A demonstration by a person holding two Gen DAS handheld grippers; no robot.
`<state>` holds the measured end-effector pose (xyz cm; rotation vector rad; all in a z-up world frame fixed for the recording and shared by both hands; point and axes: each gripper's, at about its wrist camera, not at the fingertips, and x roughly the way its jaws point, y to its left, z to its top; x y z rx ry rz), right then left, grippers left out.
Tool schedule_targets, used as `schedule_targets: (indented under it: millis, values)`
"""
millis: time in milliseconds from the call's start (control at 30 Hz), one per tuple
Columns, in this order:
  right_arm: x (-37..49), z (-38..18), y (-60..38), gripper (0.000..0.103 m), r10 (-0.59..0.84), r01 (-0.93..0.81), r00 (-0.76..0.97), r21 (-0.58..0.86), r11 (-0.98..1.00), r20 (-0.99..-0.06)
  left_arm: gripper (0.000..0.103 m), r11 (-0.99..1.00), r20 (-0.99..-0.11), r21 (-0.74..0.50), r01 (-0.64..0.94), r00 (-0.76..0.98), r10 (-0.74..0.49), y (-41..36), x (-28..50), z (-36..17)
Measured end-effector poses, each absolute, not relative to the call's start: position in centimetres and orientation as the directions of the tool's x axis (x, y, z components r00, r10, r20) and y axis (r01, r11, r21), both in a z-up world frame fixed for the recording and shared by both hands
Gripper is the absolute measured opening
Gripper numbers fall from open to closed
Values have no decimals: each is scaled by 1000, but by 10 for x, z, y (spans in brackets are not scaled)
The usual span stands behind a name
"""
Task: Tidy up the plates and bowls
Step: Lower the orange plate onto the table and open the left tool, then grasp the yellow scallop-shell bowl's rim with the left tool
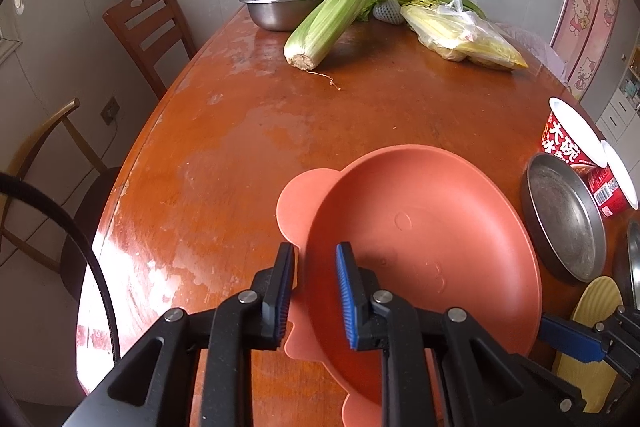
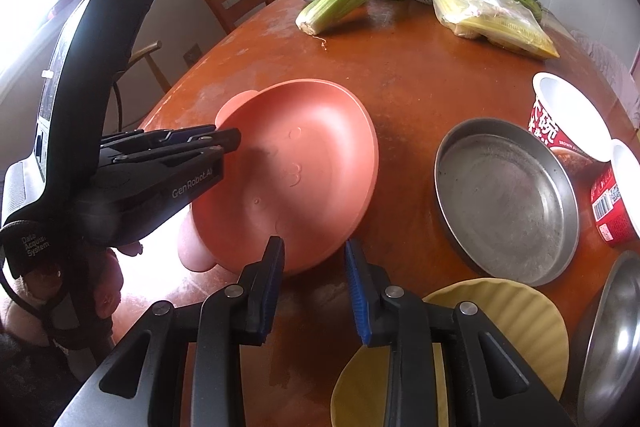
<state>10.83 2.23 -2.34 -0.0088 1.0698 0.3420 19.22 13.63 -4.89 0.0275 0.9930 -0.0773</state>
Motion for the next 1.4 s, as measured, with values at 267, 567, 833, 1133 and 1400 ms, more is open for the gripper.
schedule_targets:
  millis: [267, 567, 833, 1133, 1400]
  values:
    - [107, -22, 19, 33, 256, -264, 439, 149, 953, -861, 50, 996, -838, -27, 89, 541, -71, 137, 189, -52]
    - [104, -15, 9, 36, 248, -254, 473, 139, 957, -845, 61, 997, -818, 2, 74, 574, -41, 136, 179, -38]
    - [89, 10, -5, 38, 240, -272, 561, 97, 957, -792, 67, 999, -770, -7, 49, 636, -36, 127, 156, -5]
    - [57, 41, -39, 48, 246, -266, 642, 90, 960, -726, 72, 997, -739, -35, 74, 670, -76, 100, 114, 29]
    - [17, 48, -83, 51, 253, -244, 663, 116, 963, -704, 74, 989, -742, -45, 138, 658, -125, 63, 76, 31]
